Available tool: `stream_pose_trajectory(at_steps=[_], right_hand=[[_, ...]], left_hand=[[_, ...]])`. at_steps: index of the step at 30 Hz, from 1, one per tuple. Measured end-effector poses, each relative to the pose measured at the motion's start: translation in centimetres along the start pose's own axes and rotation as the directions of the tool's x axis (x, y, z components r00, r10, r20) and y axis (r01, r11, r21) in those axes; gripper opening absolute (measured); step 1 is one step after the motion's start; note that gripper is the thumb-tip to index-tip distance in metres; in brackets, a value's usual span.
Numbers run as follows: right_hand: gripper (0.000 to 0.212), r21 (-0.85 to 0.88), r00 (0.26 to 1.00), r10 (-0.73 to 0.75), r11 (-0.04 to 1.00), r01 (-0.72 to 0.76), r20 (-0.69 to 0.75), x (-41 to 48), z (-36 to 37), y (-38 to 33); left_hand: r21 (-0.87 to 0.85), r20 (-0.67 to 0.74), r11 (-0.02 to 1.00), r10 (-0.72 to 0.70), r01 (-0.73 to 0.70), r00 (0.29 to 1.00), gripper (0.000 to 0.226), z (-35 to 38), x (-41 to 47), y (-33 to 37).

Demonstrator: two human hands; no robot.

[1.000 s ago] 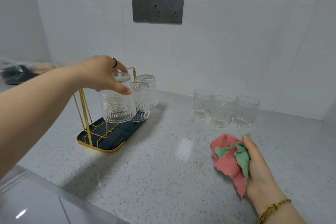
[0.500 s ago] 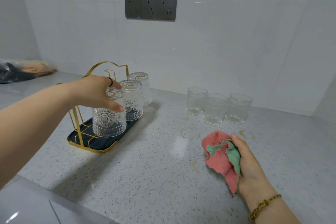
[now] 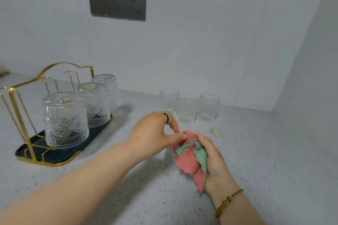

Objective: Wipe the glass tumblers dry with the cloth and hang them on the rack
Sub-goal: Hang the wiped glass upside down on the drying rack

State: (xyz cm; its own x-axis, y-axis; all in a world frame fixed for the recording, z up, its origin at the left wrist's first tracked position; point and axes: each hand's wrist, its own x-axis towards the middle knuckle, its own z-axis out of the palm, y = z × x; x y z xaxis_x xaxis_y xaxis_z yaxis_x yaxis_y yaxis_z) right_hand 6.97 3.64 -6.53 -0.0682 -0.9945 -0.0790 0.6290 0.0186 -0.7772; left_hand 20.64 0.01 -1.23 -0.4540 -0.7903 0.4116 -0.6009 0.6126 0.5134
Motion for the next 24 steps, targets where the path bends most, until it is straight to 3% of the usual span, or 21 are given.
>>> stream_pose_trajectory(at_steps=[3, 7, 10, 11, 14, 18, 21, 24], right_hand=[[0.023, -0.001, 0.997, -0.073, 0.997, 0.073, 0.013, 0.2, -0.3, -0.4], [0.028, -0.103, 0.983, -0.185, 0.978, 0.183, -0.013, 0.3, -0.5, -0.5], [0.005, -0.366, 0.966, -0.251, 0.906, 0.215, -0.055, 0.2, -0.7, -0.6], [0.01, -0.464, 0.96, -0.273, 0.859, 0.216, -0.058, 0.2, -0.8, -0.7], [0.014, -0.648, 0.949, -0.314, 0.727, 0.228, -0.018, 0.1, -0.6, -0.9], [0.017, -0.681, 0.941, -0.324, 0.668, 0.3, 0.097, -0.3, -0.3, -1.2], [0.011, -0.715, 0.932, -0.321, 0.612, 0.339, 0.167, -0.5, -0.1, -1.4], [0.008, -0.727, 0.926, -0.329, 0.589, 0.353, 0.183, -0.5, 0.5, -1.6]], left_hand=[[-0.057, 0.024, 0.998, -0.005, 0.006, 1.0, 0.021, 1.1, 0.8, 0.1], [-0.106, -0.037, 0.994, 0.031, -0.035, 0.999, 0.008, 2.1, 1.3, 0.0], [-0.04, -0.109, 0.998, 0.049, -0.054, 0.993, 0.028, 2.3, 1.8, -0.1], [0.011, -0.111, 0.997, 0.074, -0.074, 0.991, 0.033, 2.1, 2.0, -0.1], [0.138, -0.014, 0.973, 0.19, -0.187, 0.982, 0.039, 1.0, 2.4, -0.3], [0.179, 0.139, 0.933, 0.291, -0.313, 0.946, 0.031, 0.2, 2.7, -0.3], [0.147, 0.176, 0.947, 0.258, -0.284, 0.95, 0.038, -0.2, 2.8, 0.5], [0.076, 0.176, 0.968, 0.224, -0.24, 0.959, 0.014, -0.3, 3.0, 0.7]])
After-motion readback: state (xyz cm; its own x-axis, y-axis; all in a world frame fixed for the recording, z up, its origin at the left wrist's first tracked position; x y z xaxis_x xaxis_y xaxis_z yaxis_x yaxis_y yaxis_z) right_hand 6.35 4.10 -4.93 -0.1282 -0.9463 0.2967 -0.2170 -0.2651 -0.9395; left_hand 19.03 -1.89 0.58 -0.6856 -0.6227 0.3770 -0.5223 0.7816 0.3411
